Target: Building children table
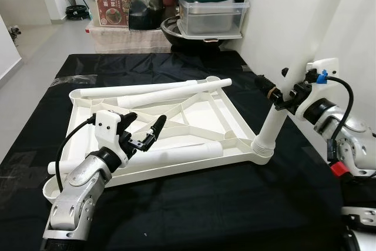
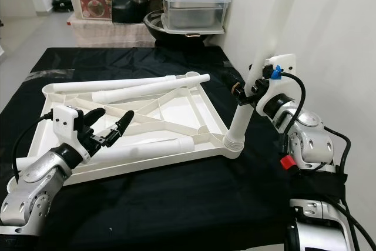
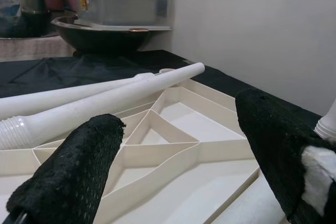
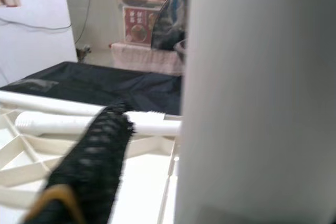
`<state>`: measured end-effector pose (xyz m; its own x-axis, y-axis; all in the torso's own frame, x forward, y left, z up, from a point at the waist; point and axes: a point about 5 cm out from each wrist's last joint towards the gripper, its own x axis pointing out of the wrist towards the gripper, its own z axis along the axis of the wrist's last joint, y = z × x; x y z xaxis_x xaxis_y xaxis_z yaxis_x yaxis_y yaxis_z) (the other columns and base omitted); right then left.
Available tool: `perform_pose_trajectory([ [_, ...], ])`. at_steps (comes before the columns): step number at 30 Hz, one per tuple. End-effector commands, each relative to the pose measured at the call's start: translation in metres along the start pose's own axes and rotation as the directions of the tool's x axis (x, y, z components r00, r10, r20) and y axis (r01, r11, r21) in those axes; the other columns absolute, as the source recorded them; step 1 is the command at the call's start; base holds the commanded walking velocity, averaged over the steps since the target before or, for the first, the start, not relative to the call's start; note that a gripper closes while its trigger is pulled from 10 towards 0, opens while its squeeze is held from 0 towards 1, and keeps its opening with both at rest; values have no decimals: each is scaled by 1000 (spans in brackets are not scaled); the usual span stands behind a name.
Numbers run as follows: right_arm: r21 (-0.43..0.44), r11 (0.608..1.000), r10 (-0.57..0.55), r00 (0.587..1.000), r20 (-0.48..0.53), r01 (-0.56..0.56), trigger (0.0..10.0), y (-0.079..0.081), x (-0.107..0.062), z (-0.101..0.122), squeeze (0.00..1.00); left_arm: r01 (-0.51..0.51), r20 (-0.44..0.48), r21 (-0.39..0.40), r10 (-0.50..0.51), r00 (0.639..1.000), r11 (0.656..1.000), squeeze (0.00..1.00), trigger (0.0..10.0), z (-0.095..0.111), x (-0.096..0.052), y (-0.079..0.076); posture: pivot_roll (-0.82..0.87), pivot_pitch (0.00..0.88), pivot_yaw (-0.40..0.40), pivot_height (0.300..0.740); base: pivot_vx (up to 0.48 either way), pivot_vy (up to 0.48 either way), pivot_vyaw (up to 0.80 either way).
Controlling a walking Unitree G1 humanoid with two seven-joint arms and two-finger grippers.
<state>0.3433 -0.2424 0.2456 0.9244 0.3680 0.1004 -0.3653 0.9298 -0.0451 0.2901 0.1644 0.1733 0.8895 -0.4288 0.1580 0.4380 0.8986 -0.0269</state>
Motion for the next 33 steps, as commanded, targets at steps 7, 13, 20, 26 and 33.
perform_pose_trajectory([
  [7,-22,1000,1,1000,-8,-1,0,-5,0,0,0,0,-19,-18,0,1000,1000,0,10000,-5,-1,0,-10,0,-64,740,0,0,0],
  [13,-17,1000,1,1000,-10,-1,0,-5,-1,-3,0,2,-18,-18,-2,1000,1000,0,10000,-5,0,-1,-11,0,-62,740,0,0,0],
  [20,9,1000,-27,999,-28,28,0,3,2,-7,0,7,-18,-19,-7,1000,1000,0,10000,-5,1,-1,-10,0,-62,740,0,0,0],
  [26,52,987,-149,987,-63,153,0,11,7,-16,0,1,-19,-16,-2,1000,1000,0,10000,-5,0,0,-4,0,-69,740,0,0,0],
  [33,76,939,-325,936,-135,336,0,24,8,-38,0,-6,-21,-13,6,1000,1000,0,10000,-6,-1,0,0,0,-77,740,0,0,0],
])
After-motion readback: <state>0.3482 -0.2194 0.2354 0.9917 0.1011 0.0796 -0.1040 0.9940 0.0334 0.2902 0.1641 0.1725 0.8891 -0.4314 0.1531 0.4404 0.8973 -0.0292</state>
